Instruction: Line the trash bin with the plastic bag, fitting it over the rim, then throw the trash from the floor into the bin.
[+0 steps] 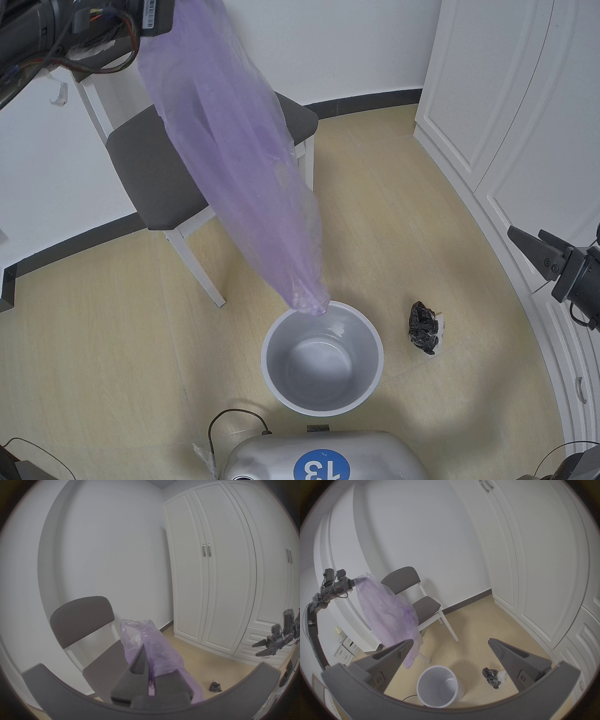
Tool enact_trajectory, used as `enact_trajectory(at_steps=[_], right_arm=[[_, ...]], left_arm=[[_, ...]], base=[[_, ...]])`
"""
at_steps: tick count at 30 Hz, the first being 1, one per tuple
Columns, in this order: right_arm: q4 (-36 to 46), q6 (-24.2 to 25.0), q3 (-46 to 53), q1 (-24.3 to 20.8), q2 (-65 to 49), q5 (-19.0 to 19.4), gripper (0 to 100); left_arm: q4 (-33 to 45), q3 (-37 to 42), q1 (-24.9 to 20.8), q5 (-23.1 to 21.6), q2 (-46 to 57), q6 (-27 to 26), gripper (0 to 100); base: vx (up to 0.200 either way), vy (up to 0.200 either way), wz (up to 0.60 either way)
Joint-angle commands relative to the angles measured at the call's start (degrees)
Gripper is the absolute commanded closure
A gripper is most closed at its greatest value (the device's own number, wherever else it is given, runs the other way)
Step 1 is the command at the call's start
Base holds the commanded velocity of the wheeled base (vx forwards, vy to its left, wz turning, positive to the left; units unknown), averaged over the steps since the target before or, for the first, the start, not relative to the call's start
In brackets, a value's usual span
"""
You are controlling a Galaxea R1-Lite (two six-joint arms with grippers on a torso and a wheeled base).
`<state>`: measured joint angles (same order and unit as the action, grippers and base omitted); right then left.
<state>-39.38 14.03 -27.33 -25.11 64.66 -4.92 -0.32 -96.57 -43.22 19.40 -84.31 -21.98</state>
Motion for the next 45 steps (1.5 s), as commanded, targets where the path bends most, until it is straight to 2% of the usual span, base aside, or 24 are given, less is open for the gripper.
enact_trajectory(at_steps=[1, 8, 9, 12, 17, 18, 19, 23, 25, 31, 35, 45], right_arm=[[-0.70, 0.21, -0.27, -1.17, 2.75, -0.08, 0], [-2.02, 0.47, 0.17, -3.36, 4.42, -0.17, 0], [-2.72, 1.44, 0.52, -5.82, 5.57, -0.79, 0], [-3.34, 2.67, 0.79, -8.20, 6.62, -1.14, 0], [-3.87, 3.55, 2.02, -16.02, 9.26, -6.15, 0], [-3.87, 3.55, 2.02, -16.02, 9.26, -6.15, 0], [-4.83, 3.63, 2.90, -18.92, 9.96, -8.35, 0], [-7.56, 3.46, 4.74, -22.61, 11.28, -11.51, 0], [-8.00, 3.28, 5.09, -22.88, 12.25, -11.69, 0], [-7.73, 0.38, 4.39, -22.88, 14.62, -11.95, 0], [-7.56, -3.05, 4.74, -22.79, 14.79, -12.04, 0], [-7.91, -3.31, 5.18, -23.05, 15.06, -12.04, 0]], left_arm=[[-0.30, -0.19, -2.40, 0.12, -0.24, -0.08, 100], [-0.65, -0.28, -5.12, 2.14, -0.33, -0.08, 100], [-0.56, -0.72, -6.09, 2.23, -0.42, -0.26, 100], [-0.56, -2.13, -6.53, 2.75, -1.30, -1.22, 100], [-0.21, -5.99, -7.50, 6.97, -4.02, -2.19, 100], [-0.21, -5.99, -7.50, 6.97, -4.02, -2.19, 100], [-0.03, -5.99, -8.99, 9.26, -4.11, -2.19, 100], [-0.12, -6.87, -10.75, 12.51, -4.99, -3.24, 100], [-0.03, -7.84, -11.28, 13.65, -5.87, -3.77, 100], [0.14, -14.96, -15.85, 22.00, -9.82, -8.69, 100], [0.14, -16.54, -16.11, 22.79, -10.44, -8.96, 100], [-0.39, -13.20, -14.88, 22.88, -8.94, -8.96, 100]], base=[[0.000, 0.000, 0.00], [0.000, 0.000, 0.00], [0.000, 0.000, 0.00], [0.000, 0.000, 0.00], [0.000, 0.000, 0.00], [0.000, 0.000, 0.00], [0.000, 0.000, 0.00], [0.000, 0.000, 0.00], [0.000, 0.000, 0.00], [0.000, 0.000, 0.00], [0.000, 0.000, 0.00], [0.000, 0.000, 0.00]])
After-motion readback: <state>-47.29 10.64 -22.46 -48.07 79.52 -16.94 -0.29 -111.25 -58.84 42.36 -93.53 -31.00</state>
